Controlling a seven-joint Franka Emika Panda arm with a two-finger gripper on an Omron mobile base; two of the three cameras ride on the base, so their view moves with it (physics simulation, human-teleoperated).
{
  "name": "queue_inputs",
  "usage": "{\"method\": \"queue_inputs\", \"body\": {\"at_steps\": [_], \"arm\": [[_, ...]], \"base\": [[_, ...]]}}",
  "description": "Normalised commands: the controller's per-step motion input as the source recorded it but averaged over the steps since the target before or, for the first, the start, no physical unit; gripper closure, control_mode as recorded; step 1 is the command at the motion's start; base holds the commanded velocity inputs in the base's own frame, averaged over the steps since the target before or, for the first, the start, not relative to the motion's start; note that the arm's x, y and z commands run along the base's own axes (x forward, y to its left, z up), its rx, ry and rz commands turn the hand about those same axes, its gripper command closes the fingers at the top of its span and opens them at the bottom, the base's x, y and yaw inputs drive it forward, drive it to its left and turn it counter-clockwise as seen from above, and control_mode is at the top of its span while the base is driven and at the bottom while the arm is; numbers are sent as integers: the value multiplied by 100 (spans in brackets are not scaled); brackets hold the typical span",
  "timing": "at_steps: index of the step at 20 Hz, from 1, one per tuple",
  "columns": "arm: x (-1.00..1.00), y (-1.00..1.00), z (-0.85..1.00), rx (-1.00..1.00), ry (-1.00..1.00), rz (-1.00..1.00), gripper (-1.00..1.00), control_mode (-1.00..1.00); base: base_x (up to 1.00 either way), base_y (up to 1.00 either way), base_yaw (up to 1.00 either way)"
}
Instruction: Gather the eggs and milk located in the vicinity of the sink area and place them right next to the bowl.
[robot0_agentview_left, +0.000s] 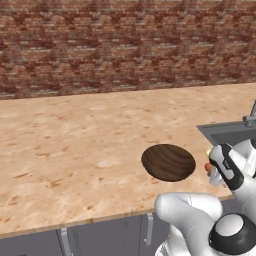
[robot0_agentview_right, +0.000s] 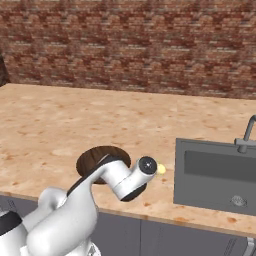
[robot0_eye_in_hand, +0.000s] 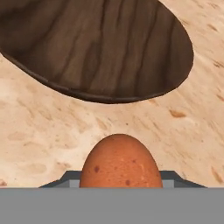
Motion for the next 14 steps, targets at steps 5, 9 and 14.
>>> {"method": "queue_inputs", "body": {"at_steps": [5, 9, 14], "arm": [[14, 0, 0, 10, 19, 1, 100, -100], [0, 0, -4, 11, 0, 0, 100, -100], [0, 0, -25, 6, 1, 0, 100, -100]], "base": [[0, 0, 0], [0, 0, 0], [0, 0, 0]]}}
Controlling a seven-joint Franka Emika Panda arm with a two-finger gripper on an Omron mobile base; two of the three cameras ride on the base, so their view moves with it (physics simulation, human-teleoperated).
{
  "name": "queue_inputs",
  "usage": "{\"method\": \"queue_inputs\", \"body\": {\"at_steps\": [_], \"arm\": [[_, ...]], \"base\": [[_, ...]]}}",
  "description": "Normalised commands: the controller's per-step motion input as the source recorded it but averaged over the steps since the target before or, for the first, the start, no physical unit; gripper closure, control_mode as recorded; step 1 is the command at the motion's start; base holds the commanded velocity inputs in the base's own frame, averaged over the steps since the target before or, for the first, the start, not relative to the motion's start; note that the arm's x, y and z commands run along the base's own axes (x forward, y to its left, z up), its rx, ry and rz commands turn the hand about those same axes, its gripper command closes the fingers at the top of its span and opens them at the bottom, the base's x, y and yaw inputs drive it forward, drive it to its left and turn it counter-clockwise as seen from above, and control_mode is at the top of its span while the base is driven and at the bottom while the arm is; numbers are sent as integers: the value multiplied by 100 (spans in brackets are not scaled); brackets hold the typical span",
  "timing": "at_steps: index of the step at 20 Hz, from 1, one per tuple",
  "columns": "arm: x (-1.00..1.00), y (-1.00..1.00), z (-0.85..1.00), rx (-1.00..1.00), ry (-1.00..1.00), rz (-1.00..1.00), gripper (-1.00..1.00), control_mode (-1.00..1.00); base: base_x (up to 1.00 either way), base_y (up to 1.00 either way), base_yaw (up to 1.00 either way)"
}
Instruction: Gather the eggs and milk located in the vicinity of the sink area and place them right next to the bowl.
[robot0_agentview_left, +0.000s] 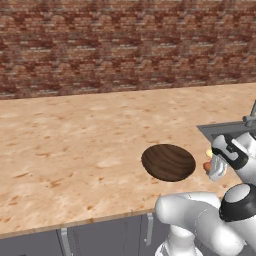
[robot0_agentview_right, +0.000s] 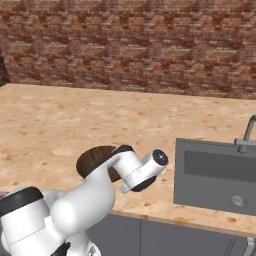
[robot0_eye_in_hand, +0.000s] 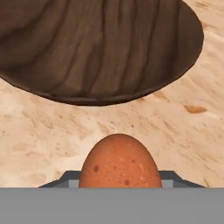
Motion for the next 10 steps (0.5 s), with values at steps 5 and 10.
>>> {"method": "queue_inputs", "body": {"at_steps": [5, 10], "arm": [[0, 0, -17, 4, 10, 0, 100, -100], [0, 9, -3, 1, 10, 0, 100, -100]], "base": [[0, 0, 0], [0, 0, 0]]}}
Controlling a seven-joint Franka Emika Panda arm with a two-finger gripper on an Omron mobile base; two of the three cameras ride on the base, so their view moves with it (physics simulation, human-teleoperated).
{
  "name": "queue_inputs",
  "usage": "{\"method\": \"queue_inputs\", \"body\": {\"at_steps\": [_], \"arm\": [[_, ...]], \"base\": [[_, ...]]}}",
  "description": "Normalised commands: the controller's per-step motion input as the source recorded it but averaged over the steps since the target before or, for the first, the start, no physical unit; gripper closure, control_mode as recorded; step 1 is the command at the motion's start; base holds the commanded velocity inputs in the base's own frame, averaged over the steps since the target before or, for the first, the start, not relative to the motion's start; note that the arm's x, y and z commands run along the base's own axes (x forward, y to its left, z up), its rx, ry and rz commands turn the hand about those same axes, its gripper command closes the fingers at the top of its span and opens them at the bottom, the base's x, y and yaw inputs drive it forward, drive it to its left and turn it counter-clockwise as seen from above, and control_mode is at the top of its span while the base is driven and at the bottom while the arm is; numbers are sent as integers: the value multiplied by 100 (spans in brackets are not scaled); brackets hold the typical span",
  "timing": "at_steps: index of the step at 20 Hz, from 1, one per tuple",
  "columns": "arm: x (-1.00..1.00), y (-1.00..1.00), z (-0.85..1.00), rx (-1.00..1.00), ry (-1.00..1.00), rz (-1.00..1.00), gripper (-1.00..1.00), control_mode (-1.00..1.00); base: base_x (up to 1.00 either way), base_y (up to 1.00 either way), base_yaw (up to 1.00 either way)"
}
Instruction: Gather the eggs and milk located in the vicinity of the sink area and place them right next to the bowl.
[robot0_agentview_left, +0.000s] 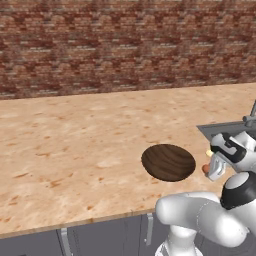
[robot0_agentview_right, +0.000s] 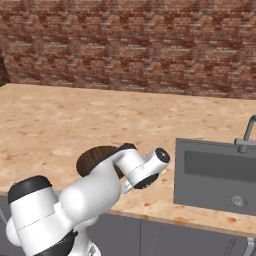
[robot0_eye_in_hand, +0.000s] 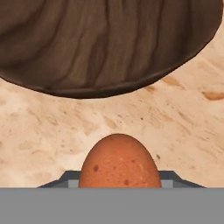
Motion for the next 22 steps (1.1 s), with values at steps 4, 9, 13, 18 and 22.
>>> {"method": "queue_inputs", "body": {"at_steps": [4, 9, 13, 18, 22], "arm": [[0, 20, -2, 0, 4, 0, 100, -100], [0, 31, -5, 0, 0, 1, 100, -100], [0, 14, -16, 0, 0, 0, 100, -100], [0, 16, -10, 0, 0, 0, 100, -100], [0, 19, -6, 0, 0, 0, 100, -100]], "base": [[0, 0, 0], [0, 0, 0], [0, 0, 0], [0, 0, 0], [0, 0, 0]]}}
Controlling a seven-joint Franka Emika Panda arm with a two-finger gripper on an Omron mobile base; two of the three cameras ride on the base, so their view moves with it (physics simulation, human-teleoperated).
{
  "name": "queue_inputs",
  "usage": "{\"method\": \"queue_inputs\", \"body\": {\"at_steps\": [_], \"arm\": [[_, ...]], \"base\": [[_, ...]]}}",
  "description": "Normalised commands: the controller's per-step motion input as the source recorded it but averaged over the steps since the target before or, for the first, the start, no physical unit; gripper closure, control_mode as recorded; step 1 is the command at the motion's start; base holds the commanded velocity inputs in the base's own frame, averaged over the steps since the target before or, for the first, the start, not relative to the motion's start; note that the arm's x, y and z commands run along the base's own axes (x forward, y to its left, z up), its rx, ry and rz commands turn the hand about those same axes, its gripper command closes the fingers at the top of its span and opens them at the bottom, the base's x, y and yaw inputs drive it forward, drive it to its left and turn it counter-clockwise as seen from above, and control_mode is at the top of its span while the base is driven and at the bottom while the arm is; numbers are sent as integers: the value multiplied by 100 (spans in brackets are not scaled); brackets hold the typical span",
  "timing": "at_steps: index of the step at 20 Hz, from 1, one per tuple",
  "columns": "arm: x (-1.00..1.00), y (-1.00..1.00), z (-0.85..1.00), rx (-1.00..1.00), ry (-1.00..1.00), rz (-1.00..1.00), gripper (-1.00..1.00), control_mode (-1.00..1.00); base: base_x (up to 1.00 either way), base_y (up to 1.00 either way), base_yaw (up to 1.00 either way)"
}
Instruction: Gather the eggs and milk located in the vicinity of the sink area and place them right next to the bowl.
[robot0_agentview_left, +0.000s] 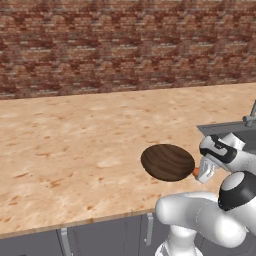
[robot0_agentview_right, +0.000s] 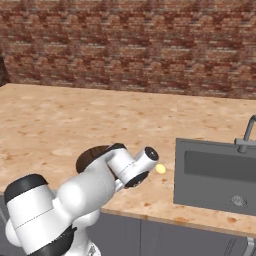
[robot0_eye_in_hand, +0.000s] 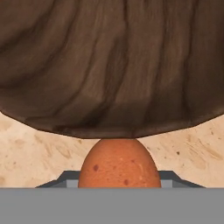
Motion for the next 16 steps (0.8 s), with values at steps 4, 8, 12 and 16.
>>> {"method": "queue_inputs", "body": {"at_steps": [4, 8, 12, 16], "arm": [[0, 8, -8, 0, 0, 0, 100, -100], [0, 0, -16, 0, 0, 0, 100, -100], [0, 0, -17, 0, 0, 0, 100, -100], [0, 0, -1, 0, 0, 0, 100, -100]], "base": [[0, 0, 0], [0, 0, 0], [0, 0, 0], [0, 0, 0]]}}
